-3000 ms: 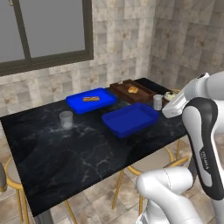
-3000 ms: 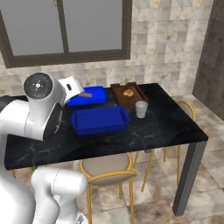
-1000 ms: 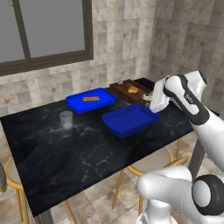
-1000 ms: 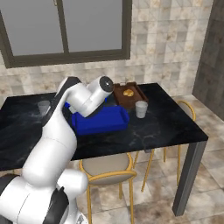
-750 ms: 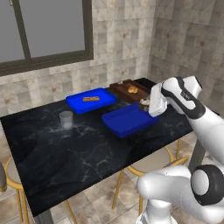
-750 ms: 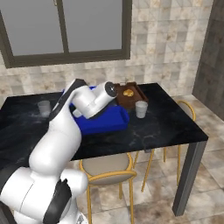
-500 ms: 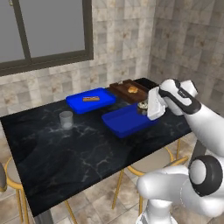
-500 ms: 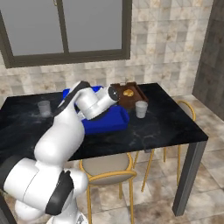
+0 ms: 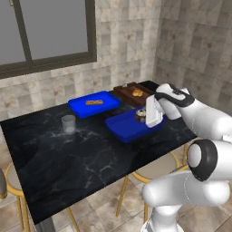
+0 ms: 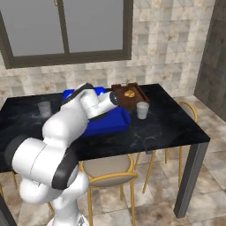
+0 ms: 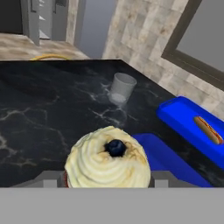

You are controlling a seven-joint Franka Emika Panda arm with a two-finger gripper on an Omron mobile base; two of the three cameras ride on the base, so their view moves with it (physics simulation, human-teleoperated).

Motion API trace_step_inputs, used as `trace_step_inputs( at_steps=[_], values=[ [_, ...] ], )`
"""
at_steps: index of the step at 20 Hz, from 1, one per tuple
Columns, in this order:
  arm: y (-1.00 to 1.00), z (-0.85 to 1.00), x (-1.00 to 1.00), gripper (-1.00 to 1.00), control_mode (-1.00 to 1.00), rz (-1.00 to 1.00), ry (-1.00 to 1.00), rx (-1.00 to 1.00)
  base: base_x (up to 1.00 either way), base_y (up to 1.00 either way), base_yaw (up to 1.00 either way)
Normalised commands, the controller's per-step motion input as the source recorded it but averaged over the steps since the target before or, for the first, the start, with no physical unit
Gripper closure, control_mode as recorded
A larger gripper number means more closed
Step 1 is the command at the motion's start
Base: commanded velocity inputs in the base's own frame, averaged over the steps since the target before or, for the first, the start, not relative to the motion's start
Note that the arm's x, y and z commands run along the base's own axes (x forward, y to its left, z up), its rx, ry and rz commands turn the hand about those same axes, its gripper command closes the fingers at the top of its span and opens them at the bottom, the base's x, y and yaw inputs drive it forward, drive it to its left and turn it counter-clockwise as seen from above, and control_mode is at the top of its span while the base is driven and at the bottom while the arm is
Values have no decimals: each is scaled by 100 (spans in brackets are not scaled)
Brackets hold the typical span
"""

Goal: Take the cupcake and cake from the fridge and place them on the empty tray on the dining counter.

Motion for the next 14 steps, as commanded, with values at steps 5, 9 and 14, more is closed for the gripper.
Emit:
trace_step_inputs(
  at_steps=[5, 9, 14],
  values=[
    [16, -35, 31, 100, -100, 1, 0, 0, 0, 0, 0],
    [1, -35, 12, 100, -100, 0, 0, -1, 0, 0, 0],
    [0, -30, 19, 100, -100, 0, 0, 0, 0, 0, 0]
  ],
)
